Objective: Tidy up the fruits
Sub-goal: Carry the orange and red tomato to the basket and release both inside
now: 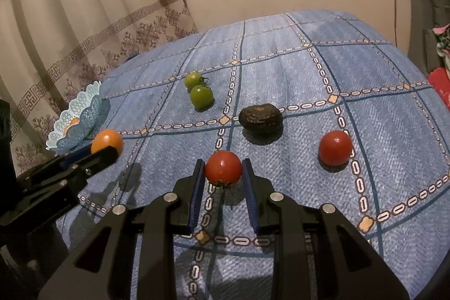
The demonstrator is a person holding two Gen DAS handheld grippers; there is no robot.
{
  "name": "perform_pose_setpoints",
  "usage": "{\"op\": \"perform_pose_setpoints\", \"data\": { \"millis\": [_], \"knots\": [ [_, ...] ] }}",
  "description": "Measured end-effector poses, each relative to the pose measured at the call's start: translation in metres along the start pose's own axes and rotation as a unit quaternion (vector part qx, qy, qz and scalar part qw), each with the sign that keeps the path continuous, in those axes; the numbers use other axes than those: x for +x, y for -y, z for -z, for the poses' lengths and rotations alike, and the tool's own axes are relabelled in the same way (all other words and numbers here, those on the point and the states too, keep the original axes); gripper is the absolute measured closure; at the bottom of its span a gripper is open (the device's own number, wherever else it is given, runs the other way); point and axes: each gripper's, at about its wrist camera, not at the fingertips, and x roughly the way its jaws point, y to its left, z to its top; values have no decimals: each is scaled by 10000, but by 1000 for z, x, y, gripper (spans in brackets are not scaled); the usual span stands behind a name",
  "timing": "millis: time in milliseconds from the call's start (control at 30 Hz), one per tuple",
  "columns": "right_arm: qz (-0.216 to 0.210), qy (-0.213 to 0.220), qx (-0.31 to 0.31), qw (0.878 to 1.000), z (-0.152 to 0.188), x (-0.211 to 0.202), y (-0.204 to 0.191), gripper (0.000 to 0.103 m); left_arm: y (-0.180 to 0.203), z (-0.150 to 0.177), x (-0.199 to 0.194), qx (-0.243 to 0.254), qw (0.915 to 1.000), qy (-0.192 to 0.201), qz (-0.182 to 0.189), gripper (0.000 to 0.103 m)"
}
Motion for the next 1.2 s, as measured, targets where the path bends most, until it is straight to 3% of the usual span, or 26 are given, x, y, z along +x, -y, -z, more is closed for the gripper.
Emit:
{"op": "perform_pose_setpoints", "data": {
  "millis": [367,633,1200],
  "knots": [
    [-234,52,-366,9990,-18,2,-44,76,-58,-10,-28,-478,9960,437,-614,65],
    [-559,86,-676,9961,-32,10,-87,76,-107,-17,-51,-888,9882,715,-1027,65],
    [-1201,302,-1220,9848,-84,37,-183,76,-179,-24,-61,-1397,9721,933,-1635,65]
  ]
}}
